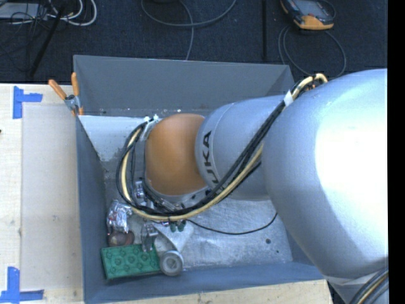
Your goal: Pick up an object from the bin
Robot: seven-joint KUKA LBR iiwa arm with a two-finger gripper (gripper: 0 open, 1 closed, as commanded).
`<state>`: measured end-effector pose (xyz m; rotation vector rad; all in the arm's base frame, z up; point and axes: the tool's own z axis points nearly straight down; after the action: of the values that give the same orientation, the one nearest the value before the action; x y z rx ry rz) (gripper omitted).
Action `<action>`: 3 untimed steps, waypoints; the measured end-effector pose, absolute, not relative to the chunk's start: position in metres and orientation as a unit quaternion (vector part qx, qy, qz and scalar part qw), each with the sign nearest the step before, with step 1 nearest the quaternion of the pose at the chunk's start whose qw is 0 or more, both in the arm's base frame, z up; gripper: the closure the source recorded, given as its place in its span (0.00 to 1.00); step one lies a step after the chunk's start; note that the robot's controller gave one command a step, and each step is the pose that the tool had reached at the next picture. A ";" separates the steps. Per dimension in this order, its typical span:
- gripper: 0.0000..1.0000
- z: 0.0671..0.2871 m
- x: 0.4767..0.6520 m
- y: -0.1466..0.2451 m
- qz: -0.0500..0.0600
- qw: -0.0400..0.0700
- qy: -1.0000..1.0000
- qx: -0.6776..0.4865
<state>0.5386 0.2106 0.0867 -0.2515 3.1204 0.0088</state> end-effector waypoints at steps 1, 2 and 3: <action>0.00 0.107 0.506 0.171 0.006 0.025 0.994 -0.101; 0.00 0.116 0.502 0.131 0.006 0.034 0.999 -0.013; 0.00 0.119 0.500 0.141 0.007 0.032 0.999 0.023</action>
Offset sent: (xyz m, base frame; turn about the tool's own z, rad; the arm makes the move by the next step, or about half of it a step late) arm -0.0439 -0.0421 0.0121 -0.0474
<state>0.4996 0.1408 0.1188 0.0716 3.0757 0.0230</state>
